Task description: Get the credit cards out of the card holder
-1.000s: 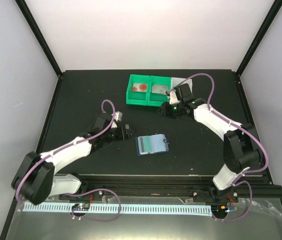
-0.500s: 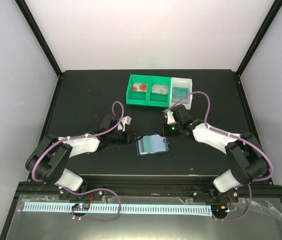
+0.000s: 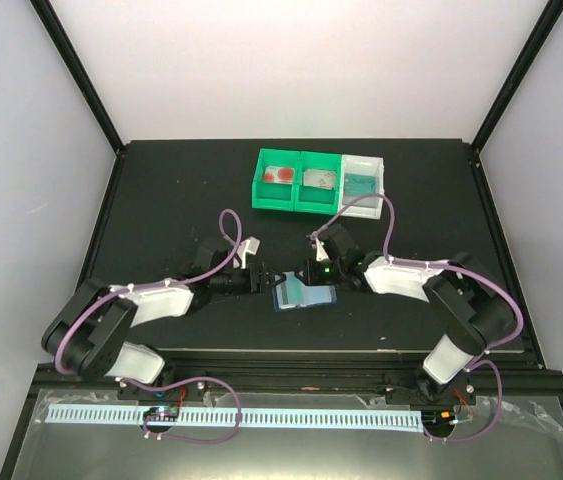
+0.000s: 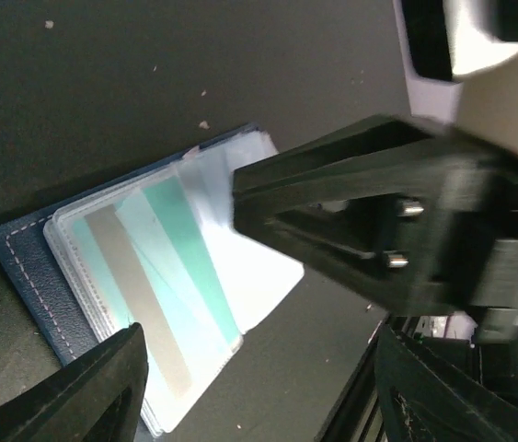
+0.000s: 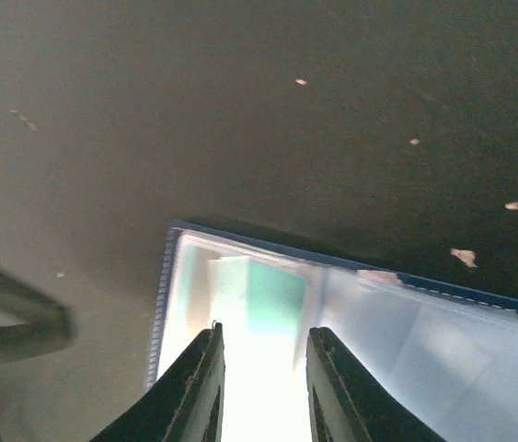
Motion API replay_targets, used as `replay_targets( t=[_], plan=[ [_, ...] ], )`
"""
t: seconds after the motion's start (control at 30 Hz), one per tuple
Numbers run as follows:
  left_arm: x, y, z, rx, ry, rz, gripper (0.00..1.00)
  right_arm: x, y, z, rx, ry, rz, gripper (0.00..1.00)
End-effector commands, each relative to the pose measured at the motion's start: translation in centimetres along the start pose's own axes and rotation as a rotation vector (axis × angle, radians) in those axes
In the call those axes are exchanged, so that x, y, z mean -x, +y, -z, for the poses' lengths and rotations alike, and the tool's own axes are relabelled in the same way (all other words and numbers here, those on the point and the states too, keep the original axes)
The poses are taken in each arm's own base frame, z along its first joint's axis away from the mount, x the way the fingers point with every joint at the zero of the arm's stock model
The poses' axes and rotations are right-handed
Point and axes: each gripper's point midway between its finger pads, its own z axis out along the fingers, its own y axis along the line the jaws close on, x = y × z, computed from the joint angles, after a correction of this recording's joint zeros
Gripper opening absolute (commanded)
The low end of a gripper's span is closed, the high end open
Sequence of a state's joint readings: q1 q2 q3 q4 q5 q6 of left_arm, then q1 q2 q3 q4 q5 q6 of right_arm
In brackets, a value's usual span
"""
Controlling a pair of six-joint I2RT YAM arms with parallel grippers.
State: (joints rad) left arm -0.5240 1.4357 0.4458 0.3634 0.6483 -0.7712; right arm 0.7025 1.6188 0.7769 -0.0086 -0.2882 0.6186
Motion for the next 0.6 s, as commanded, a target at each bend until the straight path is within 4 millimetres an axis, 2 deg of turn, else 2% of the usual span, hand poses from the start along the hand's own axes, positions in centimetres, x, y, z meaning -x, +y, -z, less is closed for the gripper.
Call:
replay_targets(
  t=[0.0, 0.13, 0.23, 0.3, 0.43, 0.57],
  plan=[
    [0.8, -1.1, 1.5, 0.03, -0.058, -0.06, 0.71, -0.1, -0.2, -1.3, 0.002, -0.026, -0.024, 0.26],
    [1.1, -0.7, 3.2, 0.099, -0.115, -0.082, 0.74, -1.3, -0.1, -2.4, -0.024, 0.004, -0.004, 0.26],
    [0.8, -0.7, 3.9, 0.104, -0.132, -0.082, 0.77, -2.0, -1.0, -3.0, -0.104, 0.016, 0.019, 0.26],
    [0.4, -0.7, 4.0, 0.1, -0.128, -0.081, 0.79, -2.4, -0.7, -3.4, -0.107, 0.026, 0.024, 0.26],
    [0.2, -0.2, 4.1, 0.124, -0.114, -0.078, 0.8, -3.1, 1.6, -4.1, -0.031, 0.055, 0.009, 0.26],
    [-0.3, -0.4, 3.9, 0.102, -0.095, -0.068, 0.79, -3.9, 5.1, -4.0, 0.076, 0.067, -0.005, 0.25]
  ],
)
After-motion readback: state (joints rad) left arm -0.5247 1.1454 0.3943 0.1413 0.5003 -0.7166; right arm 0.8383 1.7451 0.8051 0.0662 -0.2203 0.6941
